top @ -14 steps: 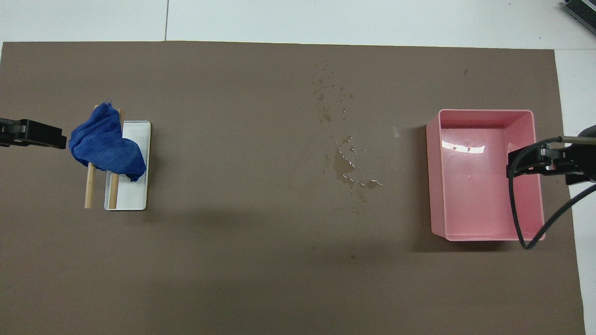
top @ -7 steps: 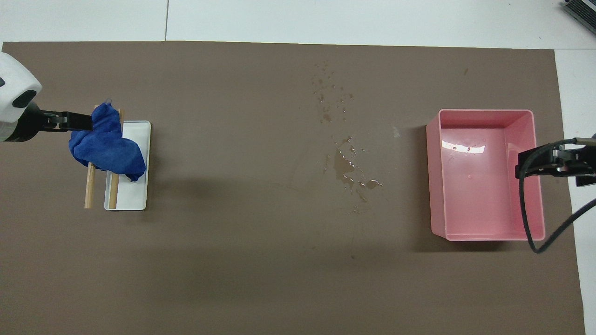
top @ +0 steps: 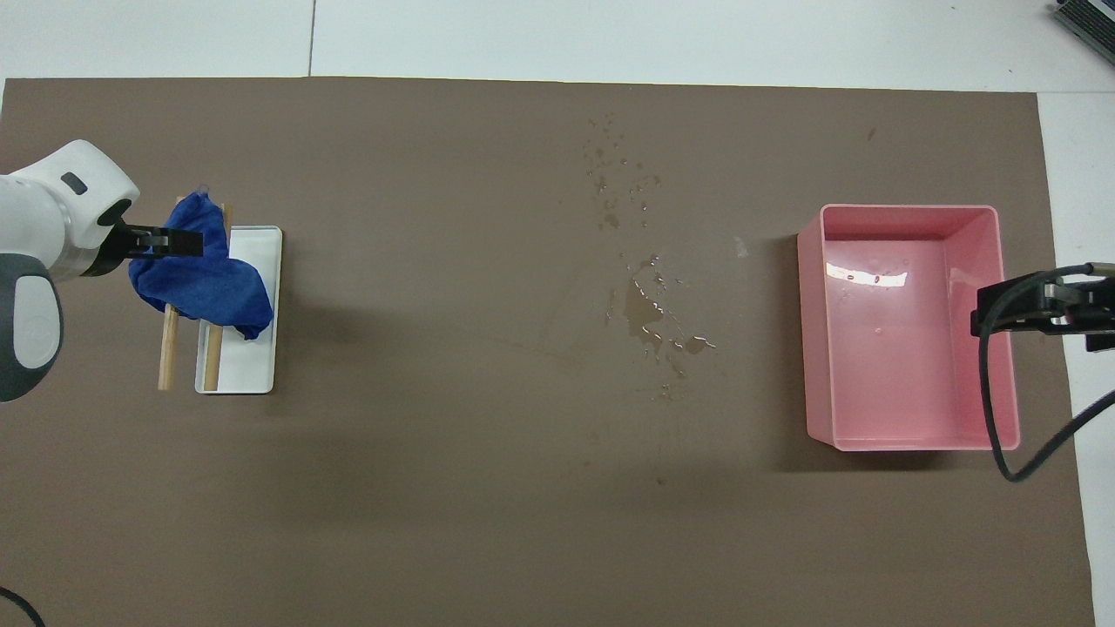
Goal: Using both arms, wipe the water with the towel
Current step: 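Reach the left gripper to the blue towel and grasp it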
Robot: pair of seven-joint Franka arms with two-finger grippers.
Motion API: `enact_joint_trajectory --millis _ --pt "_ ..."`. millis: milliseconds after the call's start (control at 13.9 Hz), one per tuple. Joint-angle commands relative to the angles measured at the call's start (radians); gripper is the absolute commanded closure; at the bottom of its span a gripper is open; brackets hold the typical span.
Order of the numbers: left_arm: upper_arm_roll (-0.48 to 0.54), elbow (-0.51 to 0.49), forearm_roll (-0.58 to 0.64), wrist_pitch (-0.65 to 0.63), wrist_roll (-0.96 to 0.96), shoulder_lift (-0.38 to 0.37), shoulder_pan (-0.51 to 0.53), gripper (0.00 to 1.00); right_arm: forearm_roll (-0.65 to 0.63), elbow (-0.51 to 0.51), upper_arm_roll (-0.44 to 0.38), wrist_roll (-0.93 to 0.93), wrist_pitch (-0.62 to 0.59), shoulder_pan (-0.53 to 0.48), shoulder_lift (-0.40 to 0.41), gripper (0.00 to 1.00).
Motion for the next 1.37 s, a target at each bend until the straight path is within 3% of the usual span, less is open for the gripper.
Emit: enact_joint_trajectory --millis 0,432,576,648,864,1008,1152,1296 --pt "-0.006 -0.056 0.021 0.081 -0.029 -0.016 0.007 0.00 0.006 -0.039 0.007 0.008 0.024 0.000 -0.027 0.00" --pt "-0.006 -0.067 0.021 0.144 -0.025 0.020 0.008 0.03 -0.023 0.019 0.007 0.008 0.047 -0.010 0.054 0.00" --pt "-0.006 -0.058 0.021 0.133 -0.023 0.021 0.007 0.24 -0.040 0.054 0.007 0.008 0.045 -0.008 0.082 0.00" --pt "-0.006 -0.056 0.021 0.129 -0.022 0.021 0.007 0.39 -0.042 0.051 0.007 0.007 0.045 -0.011 0.085 0.00" --pt "-0.006 -0.044 0.021 0.116 -0.023 0.024 0.005 0.56 -0.039 0.010 0.007 -0.001 0.042 -0.013 0.071 0.00" --pt "-0.006 -0.026 0.023 0.097 -0.022 0.026 0.005 0.74 -0.033 -0.016 0.007 -0.001 0.045 -0.011 0.058 0.00" --pt "-0.006 -0.001 0.021 0.055 -0.023 0.035 0.005 1.00 -0.028 -0.023 0.007 -0.004 0.045 -0.013 0.053 0.00" --pt "-0.009 0.034 0.021 -0.004 -0.023 0.038 0.005 1.00 -0.025 -0.044 0.007 -0.001 0.045 -0.013 0.041 0.00"
